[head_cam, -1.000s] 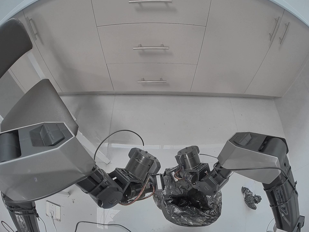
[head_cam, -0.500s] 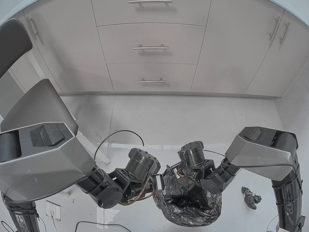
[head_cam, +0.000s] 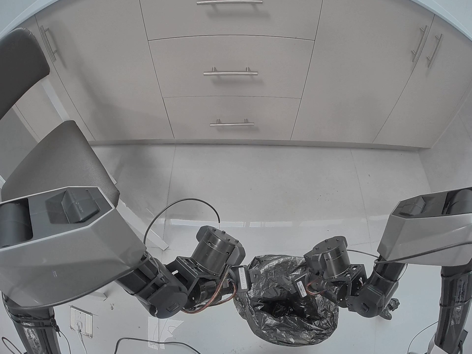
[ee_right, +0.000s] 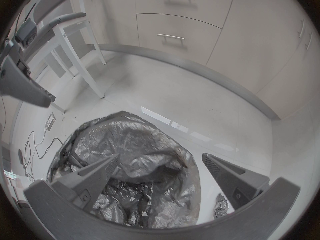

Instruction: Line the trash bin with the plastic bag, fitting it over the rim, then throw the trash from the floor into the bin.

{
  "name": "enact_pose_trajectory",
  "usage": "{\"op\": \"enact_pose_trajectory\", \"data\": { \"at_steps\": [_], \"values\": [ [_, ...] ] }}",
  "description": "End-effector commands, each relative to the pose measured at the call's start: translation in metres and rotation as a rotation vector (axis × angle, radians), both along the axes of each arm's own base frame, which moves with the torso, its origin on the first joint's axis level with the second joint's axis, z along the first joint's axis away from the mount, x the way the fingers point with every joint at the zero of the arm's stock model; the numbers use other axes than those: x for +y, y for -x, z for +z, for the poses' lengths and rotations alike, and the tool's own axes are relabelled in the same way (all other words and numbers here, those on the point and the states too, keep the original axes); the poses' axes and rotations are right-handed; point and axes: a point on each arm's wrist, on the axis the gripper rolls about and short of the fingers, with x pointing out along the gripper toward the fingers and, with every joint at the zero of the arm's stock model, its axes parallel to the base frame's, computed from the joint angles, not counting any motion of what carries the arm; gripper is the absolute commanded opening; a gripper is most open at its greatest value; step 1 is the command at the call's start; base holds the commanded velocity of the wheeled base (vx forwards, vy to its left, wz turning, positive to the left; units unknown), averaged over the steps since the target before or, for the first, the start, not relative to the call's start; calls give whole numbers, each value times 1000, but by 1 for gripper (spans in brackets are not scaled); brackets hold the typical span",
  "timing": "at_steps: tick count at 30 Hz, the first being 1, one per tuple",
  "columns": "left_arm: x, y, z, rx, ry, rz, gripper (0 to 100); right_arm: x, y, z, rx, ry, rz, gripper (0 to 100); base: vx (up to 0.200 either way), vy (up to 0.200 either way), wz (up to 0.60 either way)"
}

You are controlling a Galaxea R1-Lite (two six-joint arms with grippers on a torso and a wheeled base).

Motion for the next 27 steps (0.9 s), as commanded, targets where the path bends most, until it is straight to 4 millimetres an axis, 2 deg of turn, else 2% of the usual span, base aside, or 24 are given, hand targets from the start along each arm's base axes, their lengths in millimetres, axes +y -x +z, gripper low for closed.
{"op": "enact_pose_trajectory", "data": {
  "at_steps": [1,13,23,27],
  "values": [
    [0,0,-1,1,-1,-1,100,-14,9,-4,30,18,-19,100,0,0,0],
    [0,0,-1,1,-1,1,100,-24,-4,-35,47,21,-60,100,0,0,0],
    [-1,0,-3,4,-5,0,100,-32,-19,-45,40,17,-102,100,0,0,0],
    [0,0,-3,4,-5,2,100,-32,-34,-48,10,11,-130,100,0,0,0]
  ]
}}
